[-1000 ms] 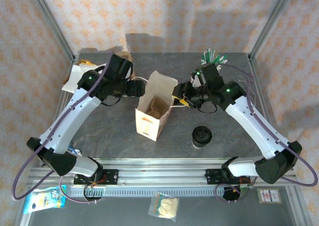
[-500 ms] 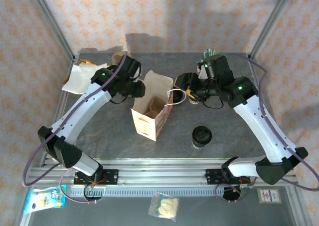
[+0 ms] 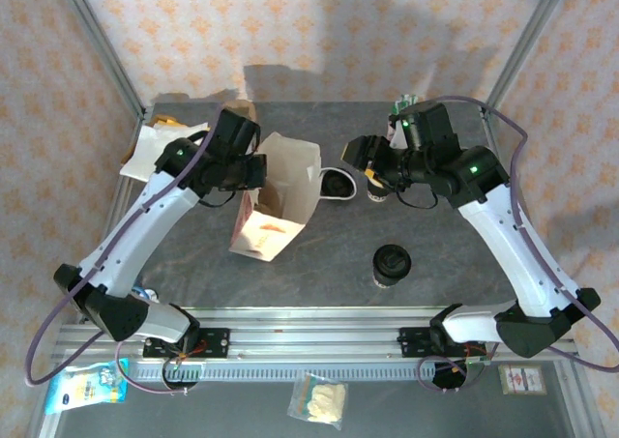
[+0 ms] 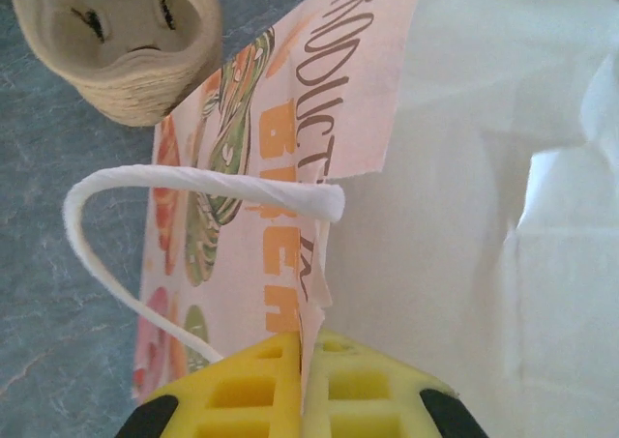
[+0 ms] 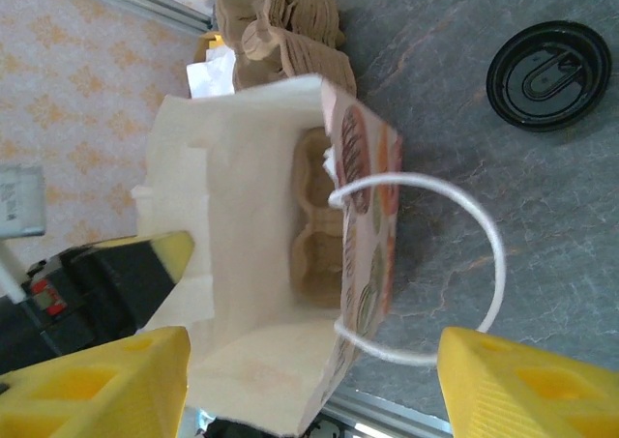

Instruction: Pack the takeout coffee

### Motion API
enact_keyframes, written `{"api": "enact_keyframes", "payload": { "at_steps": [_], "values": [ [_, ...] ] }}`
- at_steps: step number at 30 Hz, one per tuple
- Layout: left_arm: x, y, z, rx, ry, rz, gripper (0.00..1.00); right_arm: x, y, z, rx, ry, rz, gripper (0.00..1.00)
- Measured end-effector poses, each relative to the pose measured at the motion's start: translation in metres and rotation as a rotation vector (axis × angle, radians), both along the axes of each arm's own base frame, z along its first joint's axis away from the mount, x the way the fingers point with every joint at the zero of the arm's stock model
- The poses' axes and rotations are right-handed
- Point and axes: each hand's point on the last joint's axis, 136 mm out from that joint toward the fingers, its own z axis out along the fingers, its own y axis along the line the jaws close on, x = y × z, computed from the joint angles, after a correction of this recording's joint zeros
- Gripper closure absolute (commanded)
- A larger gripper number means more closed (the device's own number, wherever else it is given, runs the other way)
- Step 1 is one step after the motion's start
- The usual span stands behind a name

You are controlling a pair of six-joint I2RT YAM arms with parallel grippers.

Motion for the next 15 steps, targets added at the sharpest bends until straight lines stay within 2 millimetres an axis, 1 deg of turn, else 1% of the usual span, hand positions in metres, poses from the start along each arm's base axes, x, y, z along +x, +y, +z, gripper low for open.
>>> {"api": "enact_keyframes", "payload": {
  "at_steps": [2, 3, 7, 11, 12, 13, 15],
  "values": [
    [-0.002, 0.004, 0.0, -0.023, 0.0, 0.027, 1.0, 0.001, -0.002, 0.0, -0.004, -0.003, -0.008, 0.31],
    [-0.002, 0.008, -0.004, -0.038, 0.007, 0.047, 1.0, 0.002, -0.003, 0.0, -0.006, -0.004, -0.014, 0.31],
    [-0.004, 0.018, -0.028, -0.122, 0.065, 0.129, 1.0, 0.005, -0.008, 0.001, -0.011, -0.012, -0.032, 0.3],
    [0.0, 0.015, -0.038, -0.208, 0.076, 0.168, 1.0, 0.004, -0.011, 0.004, -0.009, -0.021, -0.04, 0.3],
    [0.0, 0.013, -0.039, -0.23, 0.074, 0.168, 0.94, 0.004, -0.012, 0.005, -0.007, -0.025, -0.041, 0.3],
    [-0.001, 0.011, -0.039, -0.249, 0.07, 0.169, 0.86, 0.004, -0.012, 0.005, -0.007, -0.027, -0.042, 0.29],
    [-0.003, 0.008, -0.04, -0.279, 0.069, 0.17, 0.79, 0.003, -0.013, 0.006, -0.006, -0.03, -0.045, 0.29]
  ]
}}
